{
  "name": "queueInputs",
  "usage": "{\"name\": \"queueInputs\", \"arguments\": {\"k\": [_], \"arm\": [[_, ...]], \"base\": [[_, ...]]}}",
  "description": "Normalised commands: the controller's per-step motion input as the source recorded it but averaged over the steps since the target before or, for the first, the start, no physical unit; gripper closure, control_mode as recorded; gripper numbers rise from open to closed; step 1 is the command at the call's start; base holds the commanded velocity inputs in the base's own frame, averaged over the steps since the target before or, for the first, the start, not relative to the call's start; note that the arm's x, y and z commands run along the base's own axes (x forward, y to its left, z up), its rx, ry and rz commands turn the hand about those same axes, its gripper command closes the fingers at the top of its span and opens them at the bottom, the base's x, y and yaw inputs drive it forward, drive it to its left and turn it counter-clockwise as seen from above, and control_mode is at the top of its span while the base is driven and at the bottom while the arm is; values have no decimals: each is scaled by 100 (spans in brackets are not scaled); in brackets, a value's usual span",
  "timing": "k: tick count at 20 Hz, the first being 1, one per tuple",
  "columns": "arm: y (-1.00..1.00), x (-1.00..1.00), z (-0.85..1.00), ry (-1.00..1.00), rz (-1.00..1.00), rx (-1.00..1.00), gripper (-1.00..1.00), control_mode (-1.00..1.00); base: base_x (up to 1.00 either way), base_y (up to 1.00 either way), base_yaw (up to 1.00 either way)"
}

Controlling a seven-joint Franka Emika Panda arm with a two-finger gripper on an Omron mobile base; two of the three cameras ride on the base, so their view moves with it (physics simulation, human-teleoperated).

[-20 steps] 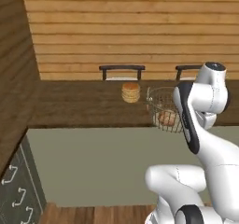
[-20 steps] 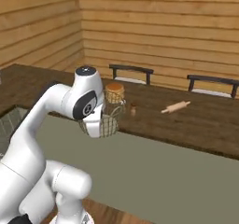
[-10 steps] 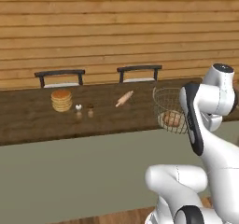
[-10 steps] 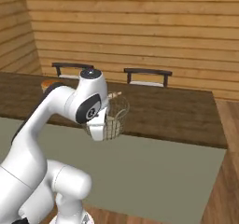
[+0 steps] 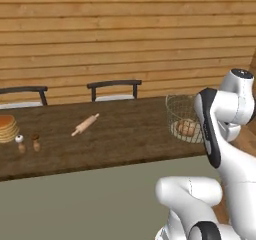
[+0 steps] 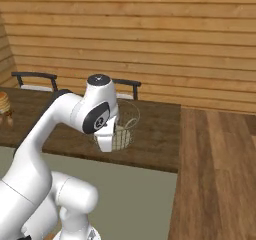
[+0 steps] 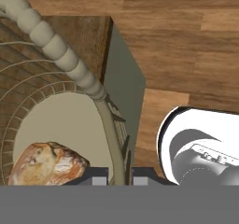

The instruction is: Open the cabinet, pick up the bread from the cabinet and place it in the basket. Then move the basket to the dining counter.

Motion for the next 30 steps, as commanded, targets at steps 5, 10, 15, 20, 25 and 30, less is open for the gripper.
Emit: {"name": "queueInputs", "arguments": {"k": [5,10,15,20,25,30], "arm": [[0,0,0,0,0,0,100,100],[0,0,0,0,0,0,100,100],[0,0,0,0,0,0,100,100],[0,29,0,7,18,0,100,-100],[0,61,-6,11,30,0,100,-100],[0,93,-43,9,27,-7,100,-100]], "base": [[34,-23,5],[8,0,1],[15,0,9],[11,0,8],[0,0,0],[0,0,0]]}}
